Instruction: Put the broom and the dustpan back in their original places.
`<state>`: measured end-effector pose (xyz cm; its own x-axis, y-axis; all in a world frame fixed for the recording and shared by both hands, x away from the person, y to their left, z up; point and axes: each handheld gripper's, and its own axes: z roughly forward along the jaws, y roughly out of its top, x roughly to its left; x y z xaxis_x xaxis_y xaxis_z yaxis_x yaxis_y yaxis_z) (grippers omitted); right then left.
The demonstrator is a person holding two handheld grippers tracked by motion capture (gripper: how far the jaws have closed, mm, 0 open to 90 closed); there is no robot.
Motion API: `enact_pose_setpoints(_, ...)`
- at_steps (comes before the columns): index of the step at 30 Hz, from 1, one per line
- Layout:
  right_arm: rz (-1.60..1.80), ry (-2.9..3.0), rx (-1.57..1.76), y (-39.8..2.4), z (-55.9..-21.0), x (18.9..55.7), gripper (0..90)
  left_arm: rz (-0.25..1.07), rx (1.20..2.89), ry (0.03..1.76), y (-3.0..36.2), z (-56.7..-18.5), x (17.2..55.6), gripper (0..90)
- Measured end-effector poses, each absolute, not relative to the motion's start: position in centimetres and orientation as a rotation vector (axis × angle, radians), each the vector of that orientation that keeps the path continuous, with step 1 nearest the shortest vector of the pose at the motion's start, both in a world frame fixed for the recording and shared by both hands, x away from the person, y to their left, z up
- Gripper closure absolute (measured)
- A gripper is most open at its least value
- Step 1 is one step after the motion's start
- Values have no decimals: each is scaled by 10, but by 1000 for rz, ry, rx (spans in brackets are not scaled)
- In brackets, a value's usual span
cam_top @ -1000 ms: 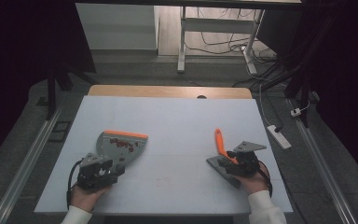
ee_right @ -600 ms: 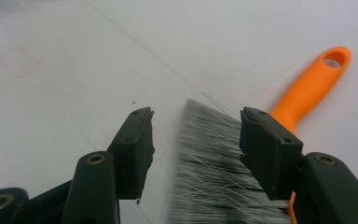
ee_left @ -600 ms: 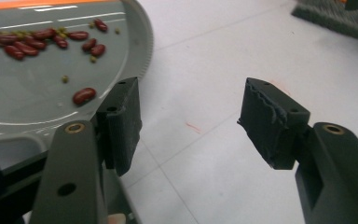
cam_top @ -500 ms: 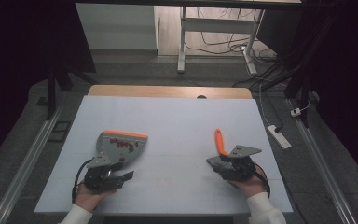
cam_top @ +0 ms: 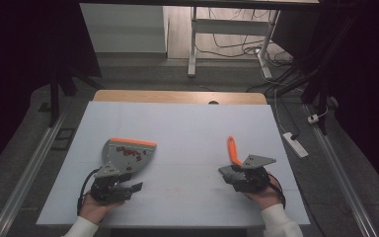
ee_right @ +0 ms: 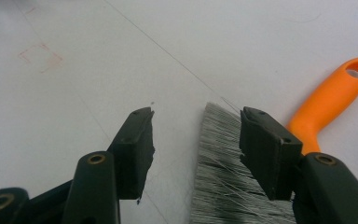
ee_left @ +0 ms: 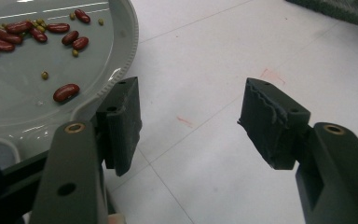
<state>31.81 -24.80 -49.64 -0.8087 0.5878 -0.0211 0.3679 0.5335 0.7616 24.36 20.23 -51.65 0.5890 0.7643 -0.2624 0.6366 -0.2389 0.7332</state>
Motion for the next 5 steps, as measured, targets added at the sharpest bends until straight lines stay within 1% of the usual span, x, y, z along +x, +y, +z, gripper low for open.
enact_pose_setpoints(5,1140,2501,796,-248,-496,318,448,187,1959,1123,202,-517,244,381)
